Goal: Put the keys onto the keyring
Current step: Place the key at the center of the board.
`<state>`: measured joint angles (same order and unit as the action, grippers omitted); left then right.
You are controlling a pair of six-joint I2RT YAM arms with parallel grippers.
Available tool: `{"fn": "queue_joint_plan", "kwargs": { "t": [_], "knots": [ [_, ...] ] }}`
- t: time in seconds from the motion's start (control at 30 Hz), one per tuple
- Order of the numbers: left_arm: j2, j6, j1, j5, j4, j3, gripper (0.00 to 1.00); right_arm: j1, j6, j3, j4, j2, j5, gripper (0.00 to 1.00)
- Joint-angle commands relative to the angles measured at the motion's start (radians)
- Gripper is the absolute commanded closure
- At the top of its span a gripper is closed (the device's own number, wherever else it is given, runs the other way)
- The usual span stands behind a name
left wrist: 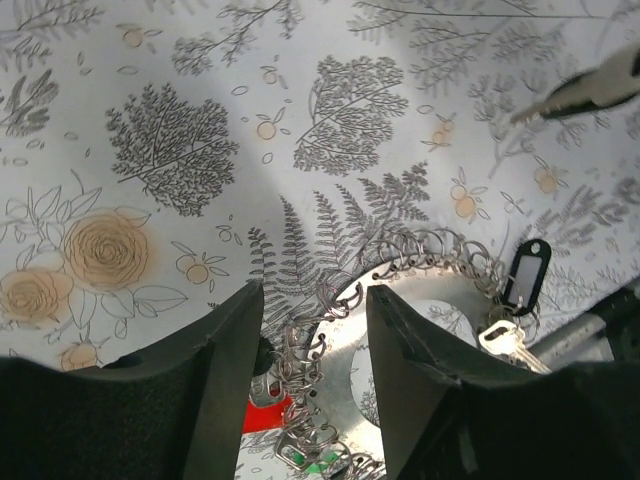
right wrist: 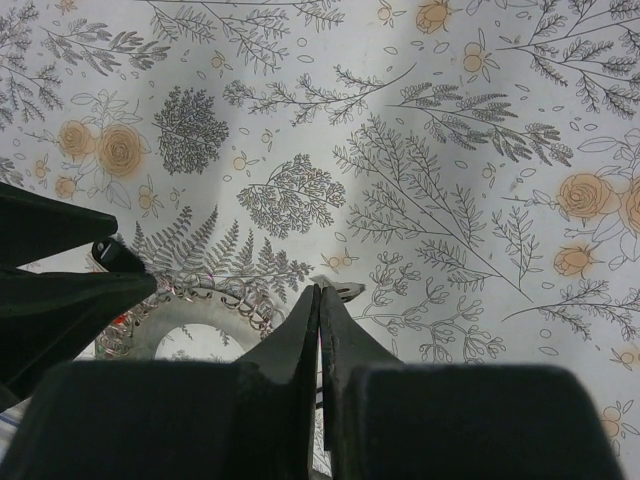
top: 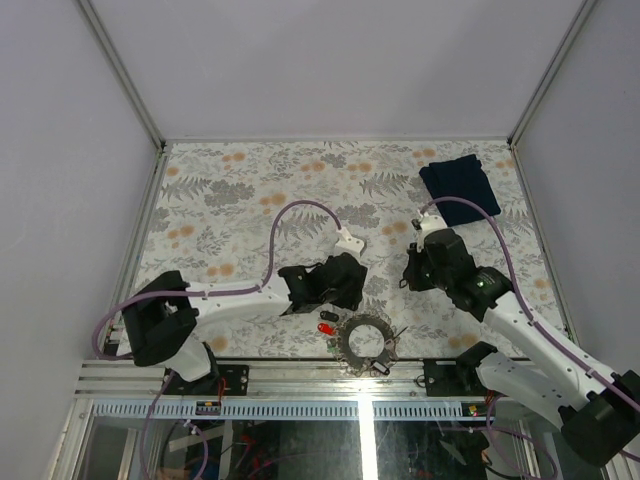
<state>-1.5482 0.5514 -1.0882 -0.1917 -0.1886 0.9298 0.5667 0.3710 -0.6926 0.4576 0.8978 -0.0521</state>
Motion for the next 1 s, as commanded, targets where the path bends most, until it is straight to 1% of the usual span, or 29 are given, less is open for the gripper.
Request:
{"fn": "queue_joint_plan", "kwargs": {
  "t": [0.0,0.1,0.17,0.33,0.43,0.5,0.63,0.73,0.77,0.8,0.87,0.97],
  "knots": [
    [-0.039,0.176,-0.032,-0.150,-0.109,0.069,0.52,-0.007,0.020,0.017,-0.058,-0.039,-0.032,1.00],
    [-0.051,0.233,-0.075,-0.182,-0.134,0.083,0.51,-0.007,0.020,0.036,-0.082,-0.044,-0.054,1.00],
    [-0.069,0.257,-0.093,-0.180,-0.144,0.095,0.51,-0.007,0.010,0.043,-0.094,-0.024,-0.059,1.00],
    [-0.118,0.278,-0.100,-0.163,-0.193,0.128,0.51,-0.008,-0.005,0.037,-0.092,0.056,-0.064,0.99],
    [-0.138,0.285,-0.100,-0.168,-0.228,0.149,0.53,-0.008,-0.004,0.054,-0.123,0.084,-0.071,0.95],
    [-0.142,0.290,-0.101,-0.169,-0.232,0.152,0.54,-0.008,-0.004,0.061,-0.142,0.103,-0.079,0.89],
    [-0.118,0.286,-0.104,-0.193,-0.235,0.145,0.55,-0.008,-0.012,0.052,-0.158,0.151,-0.074,0.73],
    [-0.082,0.264,-0.099,-0.233,-0.238,0.139,0.55,-0.008,-0.021,0.044,-0.164,0.150,-0.076,0.65],
    [-0.069,0.253,-0.094,-0.240,-0.236,0.135,0.55,-0.008,-0.030,0.042,-0.165,0.145,-0.079,0.64],
    [-0.054,0.245,-0.085,-0.244,-0.231,0.127,0.56,-0.008,-0.047,0.038,-0.169,0.143,-0.061,0.63],
    [-0.014,0.227,-0.059,-0.239,-0.208,0.103,0.56,-0.007,-0.098,0.020,-0.189,0.146,0.031,0.65],
    [0.062,0.196,-0.016,-0.232,-0.158,0.050,0.57,-0.006,-0.126,-0.019,-0.199,0.192,0.247,0.66]
  ]
}}
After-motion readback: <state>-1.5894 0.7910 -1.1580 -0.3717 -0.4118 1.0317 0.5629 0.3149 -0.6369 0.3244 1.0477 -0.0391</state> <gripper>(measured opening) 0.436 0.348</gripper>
